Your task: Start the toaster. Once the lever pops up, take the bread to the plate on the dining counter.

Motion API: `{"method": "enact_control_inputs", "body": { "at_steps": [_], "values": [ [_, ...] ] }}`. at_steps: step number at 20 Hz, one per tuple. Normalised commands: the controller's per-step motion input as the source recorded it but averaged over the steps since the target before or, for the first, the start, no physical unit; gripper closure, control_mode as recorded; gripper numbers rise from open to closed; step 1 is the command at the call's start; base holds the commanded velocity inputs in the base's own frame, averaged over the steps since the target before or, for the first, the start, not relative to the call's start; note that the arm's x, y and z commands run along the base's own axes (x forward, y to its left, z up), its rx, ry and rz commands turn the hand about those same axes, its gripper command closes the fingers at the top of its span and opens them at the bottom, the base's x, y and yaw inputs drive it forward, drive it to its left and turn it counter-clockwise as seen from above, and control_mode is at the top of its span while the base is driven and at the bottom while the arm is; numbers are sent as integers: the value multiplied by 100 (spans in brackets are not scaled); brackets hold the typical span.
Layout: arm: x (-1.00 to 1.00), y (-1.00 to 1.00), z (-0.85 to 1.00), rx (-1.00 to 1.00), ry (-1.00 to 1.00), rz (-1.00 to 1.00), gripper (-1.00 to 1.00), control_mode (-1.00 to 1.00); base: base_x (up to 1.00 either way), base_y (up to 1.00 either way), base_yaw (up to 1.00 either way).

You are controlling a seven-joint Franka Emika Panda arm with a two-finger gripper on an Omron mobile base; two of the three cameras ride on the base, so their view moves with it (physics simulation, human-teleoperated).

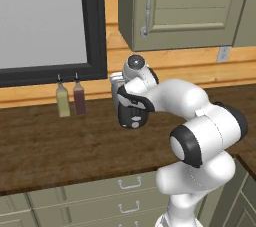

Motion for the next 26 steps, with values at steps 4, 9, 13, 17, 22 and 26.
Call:
{"method": "enact_control_inputs", "body": {
  "at_steps": [4,9,13,17,22,26],
  "values": [
    [0,0,0,0,0,0,-100,-100,0,0,0],
    [0,0,0,0,0,0,-100,-100,0,0,0],
    [0,0,0,0,0,0,-100,-100,0,0,0],
    [0,0,0,0,0,0,-100,-100,0,0,0],
    [0,0,0,0,0,0,-100,-100,0,0,0],
    [0,0,0,0,0,0,-100,-100,0,0,0]
  ]
}}
